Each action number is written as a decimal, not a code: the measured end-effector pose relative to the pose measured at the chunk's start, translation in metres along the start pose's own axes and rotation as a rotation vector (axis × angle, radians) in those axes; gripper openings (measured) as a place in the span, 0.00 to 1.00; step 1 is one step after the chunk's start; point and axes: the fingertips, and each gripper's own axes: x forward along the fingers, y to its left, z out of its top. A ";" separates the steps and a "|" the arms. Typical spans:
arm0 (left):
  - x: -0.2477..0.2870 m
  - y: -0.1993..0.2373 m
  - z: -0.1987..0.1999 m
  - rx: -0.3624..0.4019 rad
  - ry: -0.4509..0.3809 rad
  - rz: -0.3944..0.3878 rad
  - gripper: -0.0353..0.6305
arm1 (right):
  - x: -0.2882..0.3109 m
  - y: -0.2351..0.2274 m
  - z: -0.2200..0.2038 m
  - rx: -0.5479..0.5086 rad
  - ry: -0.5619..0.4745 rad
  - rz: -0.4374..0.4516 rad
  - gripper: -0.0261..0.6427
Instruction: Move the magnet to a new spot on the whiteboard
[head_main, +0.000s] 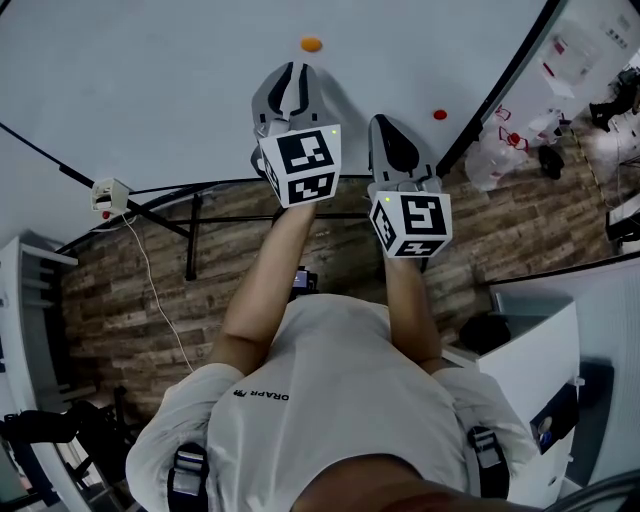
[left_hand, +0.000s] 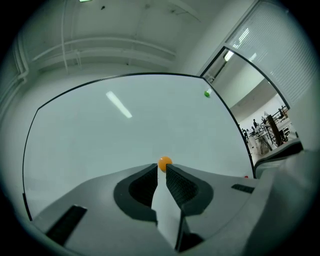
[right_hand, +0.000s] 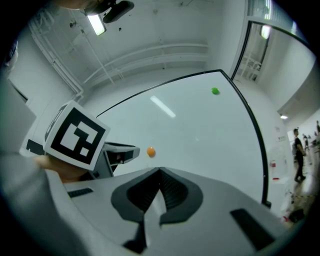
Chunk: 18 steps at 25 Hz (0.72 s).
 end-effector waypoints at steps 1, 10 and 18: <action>-0.002 -0.001 0.000 -0.003 0.002 -0.003 0.13 | 0.000 0.001 0.000 0.001 -0.001 0.002 0.06; -0.018 -0.012 -0.004 -0.025 0.004 -0.046 0.06 | -0.003 0.004 -0.001 0.002 0.000 0.004 0.06; -0.031 -0.027 -0.014 -0.042 0.019 -0.093 0.06 | -0.006 0.004 -0.004 0.007 0.008 0.003 0.06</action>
